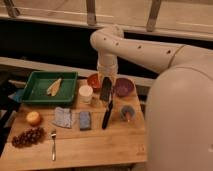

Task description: Place eraser in red bowl

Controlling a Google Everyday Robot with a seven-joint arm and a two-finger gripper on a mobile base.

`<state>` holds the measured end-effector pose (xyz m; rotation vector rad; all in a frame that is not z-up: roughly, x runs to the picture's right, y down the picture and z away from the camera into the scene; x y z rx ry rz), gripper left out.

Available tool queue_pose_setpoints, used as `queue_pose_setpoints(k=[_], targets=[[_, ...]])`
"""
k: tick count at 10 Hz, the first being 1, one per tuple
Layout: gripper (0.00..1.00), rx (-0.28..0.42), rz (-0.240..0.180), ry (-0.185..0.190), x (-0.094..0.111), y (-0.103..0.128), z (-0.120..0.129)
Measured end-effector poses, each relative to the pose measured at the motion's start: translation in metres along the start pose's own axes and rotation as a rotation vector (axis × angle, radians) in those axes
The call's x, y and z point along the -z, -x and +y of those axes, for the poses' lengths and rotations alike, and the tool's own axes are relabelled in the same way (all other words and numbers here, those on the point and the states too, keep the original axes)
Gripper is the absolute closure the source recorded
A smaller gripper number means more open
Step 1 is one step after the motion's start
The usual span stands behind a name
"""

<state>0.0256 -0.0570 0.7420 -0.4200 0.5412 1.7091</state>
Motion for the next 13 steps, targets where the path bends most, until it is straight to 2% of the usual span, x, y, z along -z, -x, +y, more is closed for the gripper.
queue_pose_setpoints(k=[1,3,6,10,11,13], targets=[[1.0,0.002,-0.019,-0.002,0.005,0.015,0.007],[1.0,0.03,-0.05,0.002,0.009,0.035,0.038],[1.0,0.113,-0.059,0.044,0.013,0.046,0.074],[1.0,0.116,-0.062,0.053,0.012,0.047,0.074],[1.0,0.134,-0.063,0.07,0.01,0.049,0.075],[1.0,0.233,-0.084,0.101,0.005,0.074,0.069]])
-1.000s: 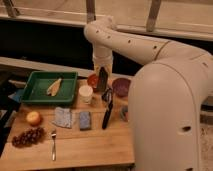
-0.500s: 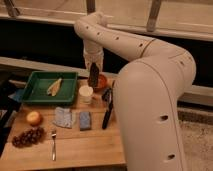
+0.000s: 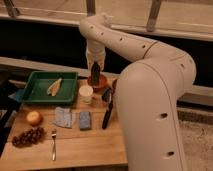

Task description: Place eraser in red bowl

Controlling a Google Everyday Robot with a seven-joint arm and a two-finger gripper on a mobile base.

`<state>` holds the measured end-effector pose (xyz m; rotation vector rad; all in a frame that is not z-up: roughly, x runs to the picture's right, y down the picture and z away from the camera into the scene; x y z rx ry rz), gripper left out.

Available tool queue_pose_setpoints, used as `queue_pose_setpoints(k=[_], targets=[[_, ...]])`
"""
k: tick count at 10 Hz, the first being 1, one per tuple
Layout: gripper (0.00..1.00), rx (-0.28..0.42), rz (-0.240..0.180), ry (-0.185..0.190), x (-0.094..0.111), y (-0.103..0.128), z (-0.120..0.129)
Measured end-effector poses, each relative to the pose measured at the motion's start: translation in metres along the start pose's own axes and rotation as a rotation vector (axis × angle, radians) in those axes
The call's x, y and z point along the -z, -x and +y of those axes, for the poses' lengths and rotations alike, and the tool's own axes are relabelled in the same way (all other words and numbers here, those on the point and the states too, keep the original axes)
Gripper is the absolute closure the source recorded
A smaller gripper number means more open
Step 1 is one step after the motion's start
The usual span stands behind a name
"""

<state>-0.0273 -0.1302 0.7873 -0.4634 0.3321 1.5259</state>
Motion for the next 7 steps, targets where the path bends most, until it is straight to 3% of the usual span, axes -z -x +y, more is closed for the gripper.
queue_pose_setpoints(k=[2,4,7], targets=[[1.0,0.082,-0.011,0.032,-0.006,0.021,-0.014],[1.0,0.069,-0.024,0.058,-0.008,0.033,-0.033],[1.0,0.071,-0.025,0.062,-0.008,0.034,-0.031]])
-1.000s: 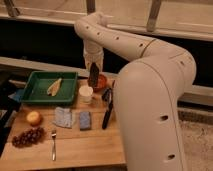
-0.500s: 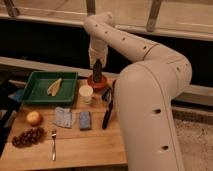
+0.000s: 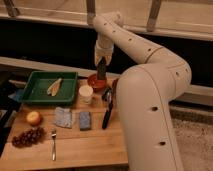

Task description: Place eraser in red bowl

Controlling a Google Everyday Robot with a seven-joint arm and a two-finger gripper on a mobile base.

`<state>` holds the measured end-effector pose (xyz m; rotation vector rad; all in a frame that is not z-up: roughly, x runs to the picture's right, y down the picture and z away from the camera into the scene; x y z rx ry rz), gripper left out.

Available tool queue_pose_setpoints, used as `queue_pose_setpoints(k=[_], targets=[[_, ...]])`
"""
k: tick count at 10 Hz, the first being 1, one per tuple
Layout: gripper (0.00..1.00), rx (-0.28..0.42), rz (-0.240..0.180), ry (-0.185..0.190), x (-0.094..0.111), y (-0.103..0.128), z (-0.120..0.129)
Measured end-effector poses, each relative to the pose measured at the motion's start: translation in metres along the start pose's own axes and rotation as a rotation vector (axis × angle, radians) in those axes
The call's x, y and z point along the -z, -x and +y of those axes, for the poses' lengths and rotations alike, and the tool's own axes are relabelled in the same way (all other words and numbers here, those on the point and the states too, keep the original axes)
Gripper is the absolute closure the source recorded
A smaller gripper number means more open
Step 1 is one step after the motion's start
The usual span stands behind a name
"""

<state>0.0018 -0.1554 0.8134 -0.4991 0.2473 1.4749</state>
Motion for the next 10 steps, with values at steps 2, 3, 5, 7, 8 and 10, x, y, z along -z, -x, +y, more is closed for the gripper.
queue_pose_setpoints(k=[2,3,5,7,8,10], targets=[[1.0,-0.024,-0.008,-0.019,-0.005,-0.001,-0.001],[1.0,-0.029,-0.012,-0.032,-0.012,-0.001,0.002],[1.0,-0.034,-0.02,-0.044,-0.019,0.005,0.007],[1.0,-0.057,-0.028,-0.054,-0.025,0.017,0.002],[1.0,-0.066,-0.026,-0.052,-0.032,0.022,0.004],[1.0,-0.096,-0.04,-0.043,-0.049,0.029,0.009]])
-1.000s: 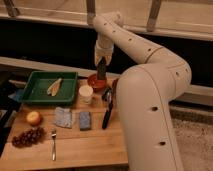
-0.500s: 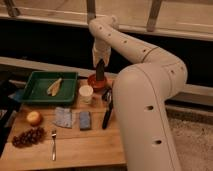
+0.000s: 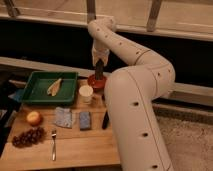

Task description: Place eraser in red bowl

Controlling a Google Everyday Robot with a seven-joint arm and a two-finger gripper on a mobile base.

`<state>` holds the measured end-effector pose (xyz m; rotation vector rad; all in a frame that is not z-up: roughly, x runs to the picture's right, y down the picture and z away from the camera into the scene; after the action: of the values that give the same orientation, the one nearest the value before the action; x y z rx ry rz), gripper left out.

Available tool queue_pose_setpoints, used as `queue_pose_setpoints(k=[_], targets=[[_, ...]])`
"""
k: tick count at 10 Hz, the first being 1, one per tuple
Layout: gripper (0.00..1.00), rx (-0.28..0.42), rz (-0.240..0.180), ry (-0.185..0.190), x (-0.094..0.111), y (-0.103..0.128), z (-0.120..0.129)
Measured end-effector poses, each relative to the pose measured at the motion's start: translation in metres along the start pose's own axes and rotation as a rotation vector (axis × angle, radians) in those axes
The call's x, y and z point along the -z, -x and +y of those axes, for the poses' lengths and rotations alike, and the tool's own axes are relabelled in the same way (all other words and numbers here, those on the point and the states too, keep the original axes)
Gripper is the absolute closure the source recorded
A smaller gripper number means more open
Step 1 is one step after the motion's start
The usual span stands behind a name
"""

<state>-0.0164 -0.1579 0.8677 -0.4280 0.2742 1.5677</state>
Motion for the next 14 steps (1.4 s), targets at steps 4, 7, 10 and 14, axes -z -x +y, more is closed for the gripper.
queue_pose_setpoints(k=[4,7,10,14], targets=[[1.0,-0.043,-0.046,0.04,-0.027,0.001,0.009],[1.0,-0.061,-0.065,0.058,-0.044,0.009,0.01],[0.98,-0.079,-0.06,0.07,-0.051,0.013,0.006],[0.93,-0.081,-0.057,0.072,-0.052,0.01,0.006]])
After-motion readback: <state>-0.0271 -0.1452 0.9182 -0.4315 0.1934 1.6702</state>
